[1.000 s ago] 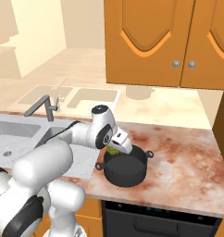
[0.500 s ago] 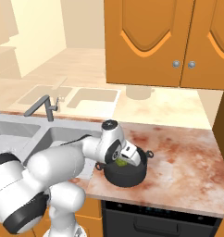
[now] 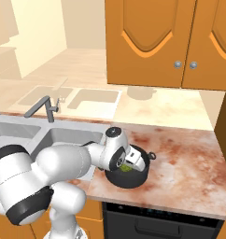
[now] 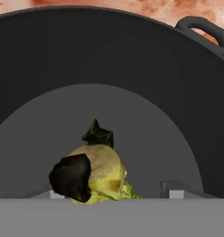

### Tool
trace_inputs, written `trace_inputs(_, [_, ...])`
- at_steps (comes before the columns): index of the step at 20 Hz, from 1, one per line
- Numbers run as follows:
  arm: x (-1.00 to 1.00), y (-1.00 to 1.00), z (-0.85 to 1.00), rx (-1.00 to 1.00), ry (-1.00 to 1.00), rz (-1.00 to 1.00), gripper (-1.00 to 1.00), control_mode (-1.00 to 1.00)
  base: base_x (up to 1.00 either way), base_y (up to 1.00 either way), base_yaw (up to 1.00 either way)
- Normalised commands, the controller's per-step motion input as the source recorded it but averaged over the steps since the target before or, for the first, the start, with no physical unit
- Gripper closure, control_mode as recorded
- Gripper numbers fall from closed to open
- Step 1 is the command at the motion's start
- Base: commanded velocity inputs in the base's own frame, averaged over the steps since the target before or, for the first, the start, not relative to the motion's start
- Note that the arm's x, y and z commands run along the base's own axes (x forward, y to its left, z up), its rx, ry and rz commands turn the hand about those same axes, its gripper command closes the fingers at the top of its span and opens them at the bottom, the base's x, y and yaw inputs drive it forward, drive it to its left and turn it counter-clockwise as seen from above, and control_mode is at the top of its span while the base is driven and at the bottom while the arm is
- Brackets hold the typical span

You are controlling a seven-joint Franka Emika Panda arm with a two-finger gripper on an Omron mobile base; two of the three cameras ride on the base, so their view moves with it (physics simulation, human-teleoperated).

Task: Dump the broccoli from the pot into the sink. Then turn on the water and wash the broccoli. Then turn off the water and put the broccoli back in the pot.

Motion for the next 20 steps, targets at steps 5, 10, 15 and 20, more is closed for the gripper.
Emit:
trace_inputs(5, [0.00,-0.01,0.00,0.01,0.00,0.00,-1.00,-1.00,0.00,0.00,0.00])
trace_inputs(10, [0.00,0.00,0.20,0.06,0.00,0.00,-1.00,-1.00,0.00,0.00,0.00])
trace_inputs(15, [0.00,0.00,0.51,0.10,0.00,0.00,-1.00,-1.00,0.00,0.00,0.00])
trace_inputs(20, [0.00,0.00,0.54,0.04,0.00,0.00,-1.00,-1.00,0.00,0.00,0.00])
